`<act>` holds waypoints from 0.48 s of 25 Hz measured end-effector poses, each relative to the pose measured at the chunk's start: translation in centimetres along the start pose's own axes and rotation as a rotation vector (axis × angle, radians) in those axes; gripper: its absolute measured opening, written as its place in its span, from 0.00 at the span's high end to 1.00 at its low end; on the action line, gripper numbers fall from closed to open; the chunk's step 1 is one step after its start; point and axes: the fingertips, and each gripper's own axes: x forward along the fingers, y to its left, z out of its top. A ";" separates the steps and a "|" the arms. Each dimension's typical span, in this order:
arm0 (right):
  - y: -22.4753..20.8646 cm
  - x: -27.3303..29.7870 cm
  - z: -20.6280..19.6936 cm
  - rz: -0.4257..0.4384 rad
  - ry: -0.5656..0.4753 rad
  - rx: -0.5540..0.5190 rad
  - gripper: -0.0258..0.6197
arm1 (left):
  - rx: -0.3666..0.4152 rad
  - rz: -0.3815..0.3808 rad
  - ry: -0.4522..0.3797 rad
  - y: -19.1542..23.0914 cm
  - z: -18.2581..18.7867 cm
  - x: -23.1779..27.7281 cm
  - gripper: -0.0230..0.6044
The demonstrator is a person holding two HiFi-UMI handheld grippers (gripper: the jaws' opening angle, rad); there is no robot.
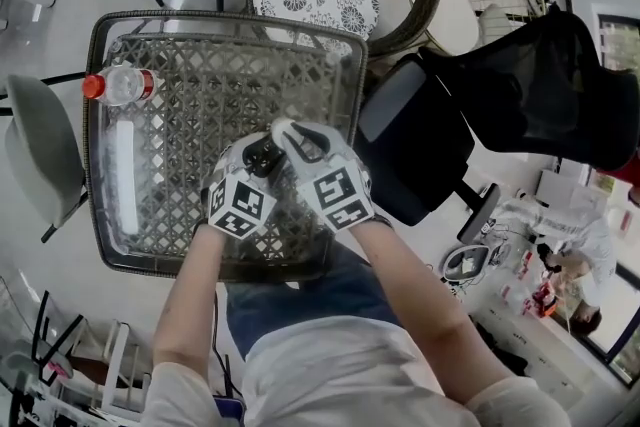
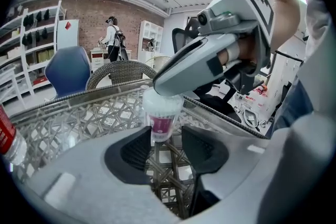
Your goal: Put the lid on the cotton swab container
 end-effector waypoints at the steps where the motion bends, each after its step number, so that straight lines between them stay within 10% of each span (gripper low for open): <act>1: 0.0 0.0 0.1 0.014 0.000 0.004 0.85 | -0.006 0.002 -0.002 0.0 0.0 0.0 0.68; 12: 1.3 0.6 0.8 0.048 -0.021 -0.062 0.85 | -0.033 -0.004 0.013 0.0 -0.6 0.0 0.68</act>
